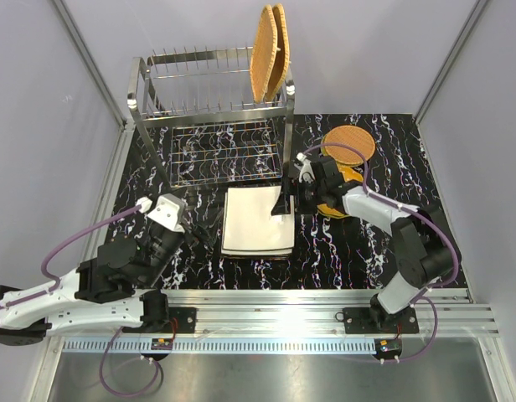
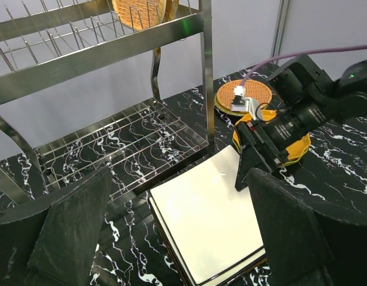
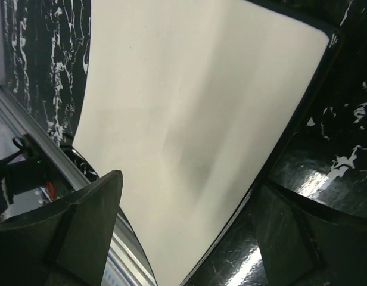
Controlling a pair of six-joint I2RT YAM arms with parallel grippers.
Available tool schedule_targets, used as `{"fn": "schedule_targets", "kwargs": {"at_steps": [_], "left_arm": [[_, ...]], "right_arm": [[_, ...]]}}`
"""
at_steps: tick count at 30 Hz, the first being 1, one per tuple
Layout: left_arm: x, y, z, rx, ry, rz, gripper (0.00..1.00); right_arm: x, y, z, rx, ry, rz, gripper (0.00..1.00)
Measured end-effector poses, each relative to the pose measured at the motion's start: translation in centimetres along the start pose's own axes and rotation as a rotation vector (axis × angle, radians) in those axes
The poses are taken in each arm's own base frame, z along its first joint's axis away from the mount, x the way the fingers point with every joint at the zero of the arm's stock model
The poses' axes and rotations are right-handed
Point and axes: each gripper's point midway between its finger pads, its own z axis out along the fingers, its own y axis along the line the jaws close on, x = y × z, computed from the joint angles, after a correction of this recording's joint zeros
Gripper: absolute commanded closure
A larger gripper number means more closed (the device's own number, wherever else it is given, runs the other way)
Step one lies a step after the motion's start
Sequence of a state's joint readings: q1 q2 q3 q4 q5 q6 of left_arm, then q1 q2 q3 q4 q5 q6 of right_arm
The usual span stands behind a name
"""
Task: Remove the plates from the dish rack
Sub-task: Place the plate on the table, then grab a plate with the right arm
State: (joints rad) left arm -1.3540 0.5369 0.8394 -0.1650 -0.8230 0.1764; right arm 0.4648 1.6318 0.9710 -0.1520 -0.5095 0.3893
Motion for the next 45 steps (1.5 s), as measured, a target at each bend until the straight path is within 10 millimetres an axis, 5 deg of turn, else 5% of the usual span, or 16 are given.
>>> {"fn": "schedule_targets", "kwargs": {"at_steps": [10,19,22,33,45], "left_arm": [[0.1,0.4,-0.4,-0.022,0.005,-0.083,0.01],[0.4,1.3,-0.5,-0.086,0.013,-0.152,0.01],[0.5,1.8,-0.7,-0.121,0.015,-0.205,0.01],[1.5,3.3,-1.7,-0.206,0.067,-0.314,0.01],[-2.1,4.4,-1.1,-0.255,0.060,-0.332,0.01]], "right_arm": [[1.2,-2.1,-0.9,0.094,0.096,-0.160,0.09],[1.1,-1.6,-3.6,0.105,0.101,-0.343,0.08],[-0.6,0.6,-6.0,0.069,0.054,-0.477,0.05],[-12.4,14.7,-17.3,-0.088,-0.348,-0.802,0.00],[-20.1,20.4,-22.1,-0.080,-0.569,-0.754,0.00]]}}
